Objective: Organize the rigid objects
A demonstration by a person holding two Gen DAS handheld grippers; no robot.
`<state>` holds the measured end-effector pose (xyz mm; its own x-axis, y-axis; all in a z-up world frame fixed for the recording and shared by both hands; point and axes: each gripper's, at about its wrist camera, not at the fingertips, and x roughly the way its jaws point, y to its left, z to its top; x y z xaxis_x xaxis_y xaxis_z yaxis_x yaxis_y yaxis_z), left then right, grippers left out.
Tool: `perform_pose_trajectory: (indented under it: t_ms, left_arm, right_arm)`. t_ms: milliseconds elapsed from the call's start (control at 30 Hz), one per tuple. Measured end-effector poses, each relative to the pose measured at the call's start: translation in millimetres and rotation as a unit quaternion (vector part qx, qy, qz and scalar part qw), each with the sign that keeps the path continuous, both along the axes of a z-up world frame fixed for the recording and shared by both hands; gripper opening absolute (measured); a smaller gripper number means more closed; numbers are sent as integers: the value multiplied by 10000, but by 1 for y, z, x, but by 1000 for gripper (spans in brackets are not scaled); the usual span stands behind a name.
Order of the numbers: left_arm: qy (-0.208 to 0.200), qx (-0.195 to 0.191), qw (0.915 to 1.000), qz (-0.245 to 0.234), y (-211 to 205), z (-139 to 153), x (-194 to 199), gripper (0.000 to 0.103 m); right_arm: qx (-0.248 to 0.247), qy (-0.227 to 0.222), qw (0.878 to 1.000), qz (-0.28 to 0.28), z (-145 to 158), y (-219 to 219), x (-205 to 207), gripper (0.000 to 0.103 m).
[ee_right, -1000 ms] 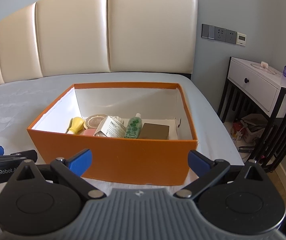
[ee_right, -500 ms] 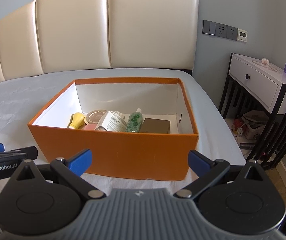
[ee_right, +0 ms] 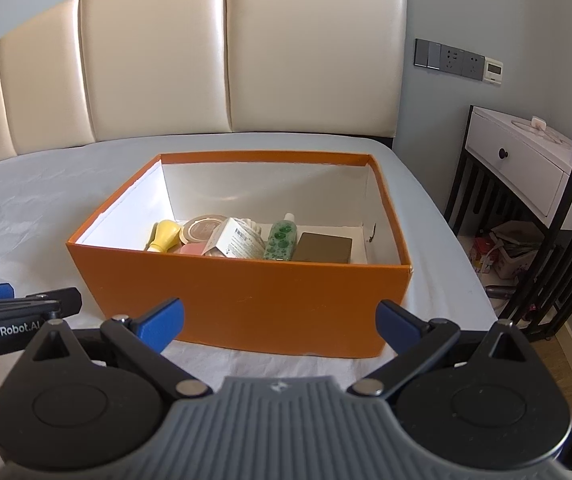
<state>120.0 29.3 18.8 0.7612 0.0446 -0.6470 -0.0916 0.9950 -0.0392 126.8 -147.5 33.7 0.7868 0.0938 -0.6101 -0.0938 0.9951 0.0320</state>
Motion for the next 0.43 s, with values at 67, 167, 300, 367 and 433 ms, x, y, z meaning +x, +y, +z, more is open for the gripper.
perform_pose_trajectory:
  t_ms: [67, 167, 300, 367, 433]
  left_arm:
    - [-2, 5, 10000, -5, 0, 0, 0, 97]
    - [-15, -1, 10000, -9, 0, 1, -1, 97]
    - [-25, -11, 10000, 3, 0, 2, -2, 97]
    - [-21, -21, 10000, -3, 1, 2, -2, 97]
    - [-24, -17, 10000, 17, 0, 2, -2, 97]
  right_arm:
    - [9, 4, 10000, 4, 0, 0, 0, 100]
    - [-9, 24, 10000, 22, 0, 1, -1, 100]
    - [-28, 23, 10000, 37, 0, 2, -2, 100]
    - [-25, 17, 10000, 36, 1, 2, -2, 100]
    - [-36, 14, 10000, 38, 1, 3, -2, 100]
